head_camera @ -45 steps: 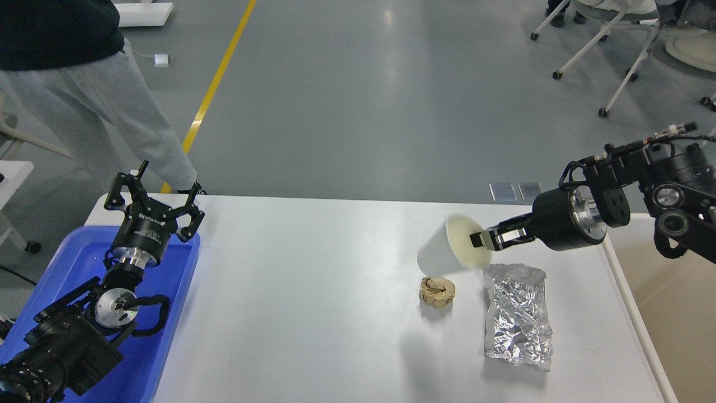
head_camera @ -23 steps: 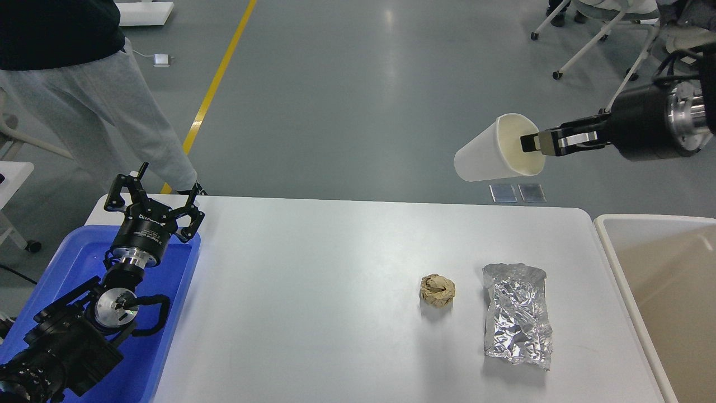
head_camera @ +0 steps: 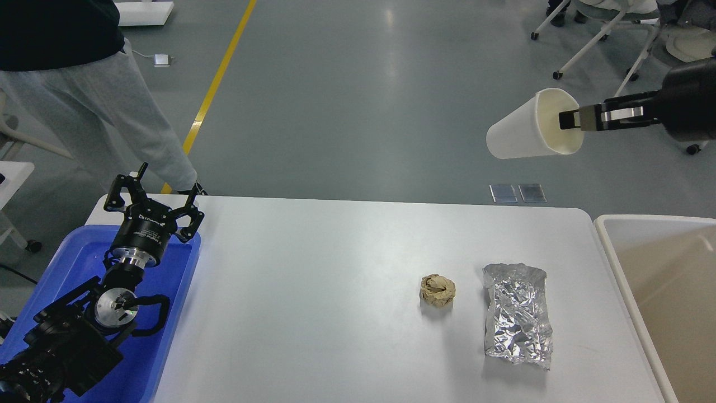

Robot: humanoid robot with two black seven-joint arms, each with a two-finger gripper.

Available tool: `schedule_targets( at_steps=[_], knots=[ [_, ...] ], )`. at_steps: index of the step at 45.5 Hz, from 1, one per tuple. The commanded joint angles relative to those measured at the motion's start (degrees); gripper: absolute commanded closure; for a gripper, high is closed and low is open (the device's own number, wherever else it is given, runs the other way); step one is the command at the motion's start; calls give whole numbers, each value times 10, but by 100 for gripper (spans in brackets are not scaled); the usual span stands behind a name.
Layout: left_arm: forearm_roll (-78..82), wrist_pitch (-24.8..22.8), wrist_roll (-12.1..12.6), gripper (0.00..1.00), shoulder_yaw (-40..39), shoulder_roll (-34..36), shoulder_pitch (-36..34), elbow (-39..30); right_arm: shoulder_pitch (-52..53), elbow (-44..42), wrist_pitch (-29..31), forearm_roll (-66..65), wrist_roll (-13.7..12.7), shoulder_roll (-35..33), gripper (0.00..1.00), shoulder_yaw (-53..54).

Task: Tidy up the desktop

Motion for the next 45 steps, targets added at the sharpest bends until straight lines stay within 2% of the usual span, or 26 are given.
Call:
schedule_targets(
  at_steps=[1,7,14,22,27,31,45],
  knots=[
    [0,0,0,0,0,0,0,0,-47,-54,0,12,11,-22,100,6],
    [0,0,0,0,0,0,0,0,-94,-104,-3,30,41,-38,100,6],
    [0,0,0,0,0,0,0,0,-149,-158,-45,59,80,-60,100,6],
    [0,0,0,0,0,0,0,0,-214,-244,-134,123,98,-56,100,1],
    [0,0,0,0,0,0,0,0,-259,-282,-151,153,118,-56,100,-1],
    [0,0,0,0,0,0,0,0,-293,-310,-181,176,126,-51,100,0],
    [0,0,0,0,0,0,0,0,-402,-407,-279,323,126,-22,100,-1]
  ],
)
